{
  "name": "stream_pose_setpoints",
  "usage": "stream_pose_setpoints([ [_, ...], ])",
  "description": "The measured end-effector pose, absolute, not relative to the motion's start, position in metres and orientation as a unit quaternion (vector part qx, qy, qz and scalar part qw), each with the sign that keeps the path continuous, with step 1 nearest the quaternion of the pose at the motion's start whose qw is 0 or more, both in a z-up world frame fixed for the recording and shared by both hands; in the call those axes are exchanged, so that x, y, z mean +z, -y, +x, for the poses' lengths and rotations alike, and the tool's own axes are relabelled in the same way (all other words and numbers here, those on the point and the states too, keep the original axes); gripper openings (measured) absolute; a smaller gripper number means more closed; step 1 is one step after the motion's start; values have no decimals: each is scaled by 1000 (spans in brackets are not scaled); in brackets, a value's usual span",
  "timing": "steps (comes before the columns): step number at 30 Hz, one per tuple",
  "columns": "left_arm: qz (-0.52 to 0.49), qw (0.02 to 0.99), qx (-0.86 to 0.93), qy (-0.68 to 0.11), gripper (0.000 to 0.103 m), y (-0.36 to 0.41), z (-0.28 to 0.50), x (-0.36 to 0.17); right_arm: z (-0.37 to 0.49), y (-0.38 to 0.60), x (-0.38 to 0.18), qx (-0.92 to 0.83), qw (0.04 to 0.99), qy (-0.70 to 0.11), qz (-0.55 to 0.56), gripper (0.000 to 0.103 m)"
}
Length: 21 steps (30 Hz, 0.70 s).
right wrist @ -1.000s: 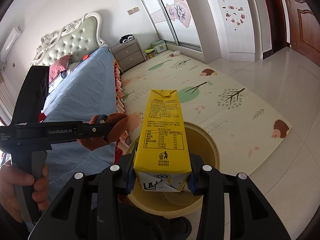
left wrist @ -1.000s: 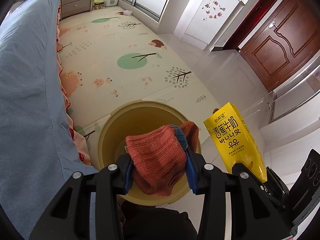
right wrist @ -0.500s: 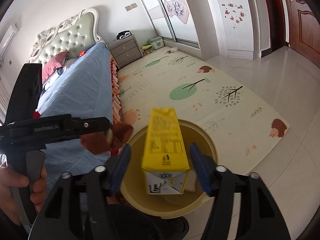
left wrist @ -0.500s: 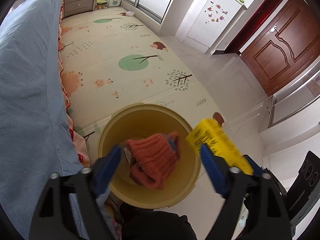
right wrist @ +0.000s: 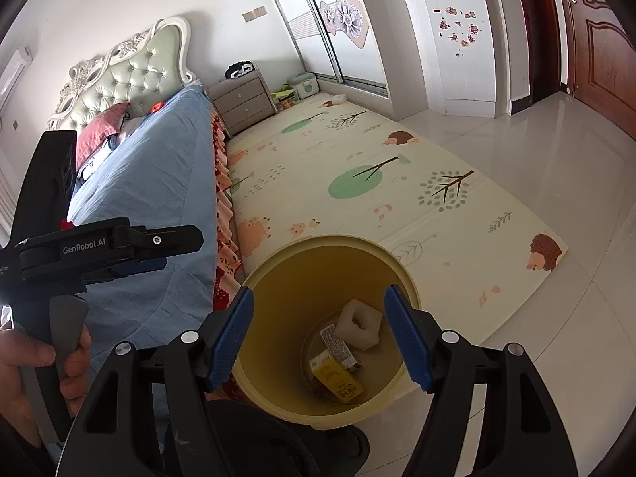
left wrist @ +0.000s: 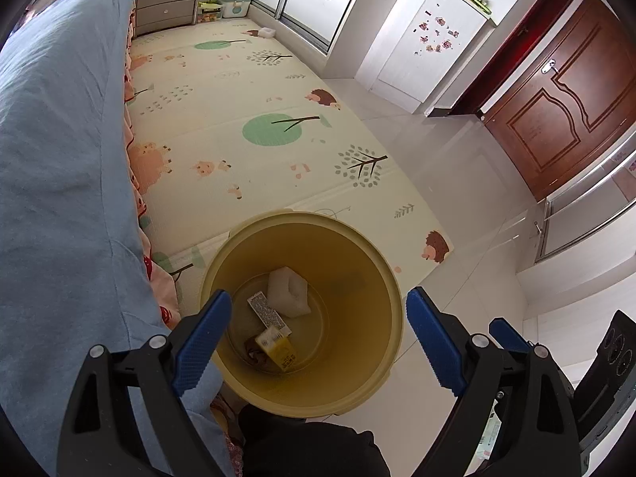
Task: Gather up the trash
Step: 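Open both tools to drop the juice carton and sock into the bucket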
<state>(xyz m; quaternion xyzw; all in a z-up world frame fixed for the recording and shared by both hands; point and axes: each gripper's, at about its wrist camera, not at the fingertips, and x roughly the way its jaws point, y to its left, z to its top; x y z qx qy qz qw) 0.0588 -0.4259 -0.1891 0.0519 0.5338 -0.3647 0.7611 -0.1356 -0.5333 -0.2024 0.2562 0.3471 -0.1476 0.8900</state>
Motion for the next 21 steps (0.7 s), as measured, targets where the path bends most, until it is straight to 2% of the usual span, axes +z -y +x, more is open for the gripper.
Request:
stream_pose_setpoints([
  [10,33,777,-386,-497,89,416,51,-168,-142,521,-185,-139,899,-335,245,67],
  [15,42,795,-394,-459,89,405,42,-143,-146,510,-167,-132,908,-317,239,72],
  [21,56,823,-389,-409,89,368,24,-104,-143,487,-145,-114,921,-300,220,74],
])
